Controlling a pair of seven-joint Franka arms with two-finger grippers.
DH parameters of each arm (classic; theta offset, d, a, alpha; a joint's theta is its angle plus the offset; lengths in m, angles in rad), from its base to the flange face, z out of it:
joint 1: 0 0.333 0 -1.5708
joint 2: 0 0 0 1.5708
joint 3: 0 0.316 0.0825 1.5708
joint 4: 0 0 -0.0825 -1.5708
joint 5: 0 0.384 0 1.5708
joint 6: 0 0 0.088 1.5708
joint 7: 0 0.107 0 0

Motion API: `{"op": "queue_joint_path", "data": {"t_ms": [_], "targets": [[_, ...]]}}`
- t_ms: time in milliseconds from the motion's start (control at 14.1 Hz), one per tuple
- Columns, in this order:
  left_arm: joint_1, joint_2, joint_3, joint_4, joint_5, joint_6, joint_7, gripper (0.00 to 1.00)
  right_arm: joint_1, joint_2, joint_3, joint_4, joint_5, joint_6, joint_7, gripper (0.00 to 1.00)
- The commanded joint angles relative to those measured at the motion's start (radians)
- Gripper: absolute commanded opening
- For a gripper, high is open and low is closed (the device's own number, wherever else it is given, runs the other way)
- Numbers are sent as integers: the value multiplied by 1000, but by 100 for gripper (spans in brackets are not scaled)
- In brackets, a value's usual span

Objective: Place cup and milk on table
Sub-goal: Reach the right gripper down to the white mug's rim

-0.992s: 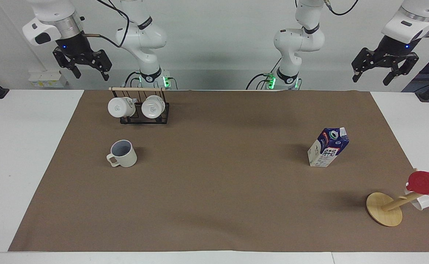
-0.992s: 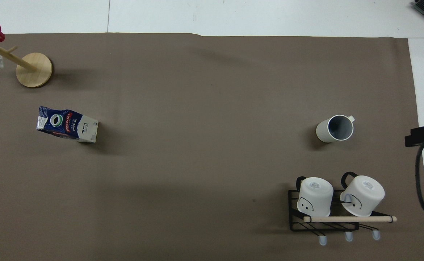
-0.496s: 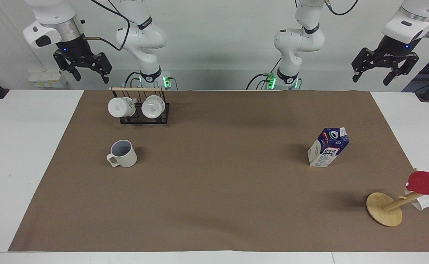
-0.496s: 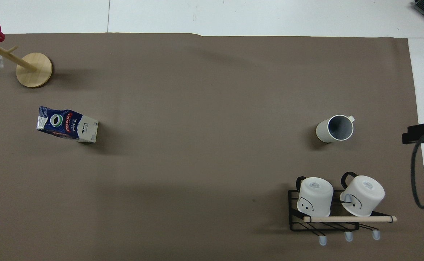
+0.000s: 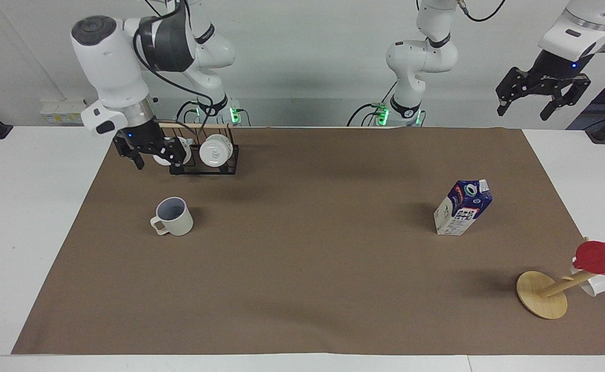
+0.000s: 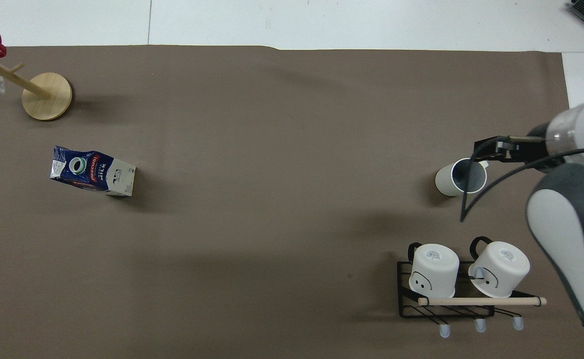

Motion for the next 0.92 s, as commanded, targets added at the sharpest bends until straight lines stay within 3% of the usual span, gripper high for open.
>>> {"op": "queue_joint_path", "data": {"t_ms": [0,425,850], "targets": [[-13,-15,9,-15,13,-4,-8,100,-1,57,4,-43,-15,76,23,100],[-15,-17,9,-15,13,2,-8,100,-16,91,2,-188,-48,277,-63,100],[-13,-21,9,-24,13,4,-5,100,-8,143,2,-206,-50,349,-85,100]]}}
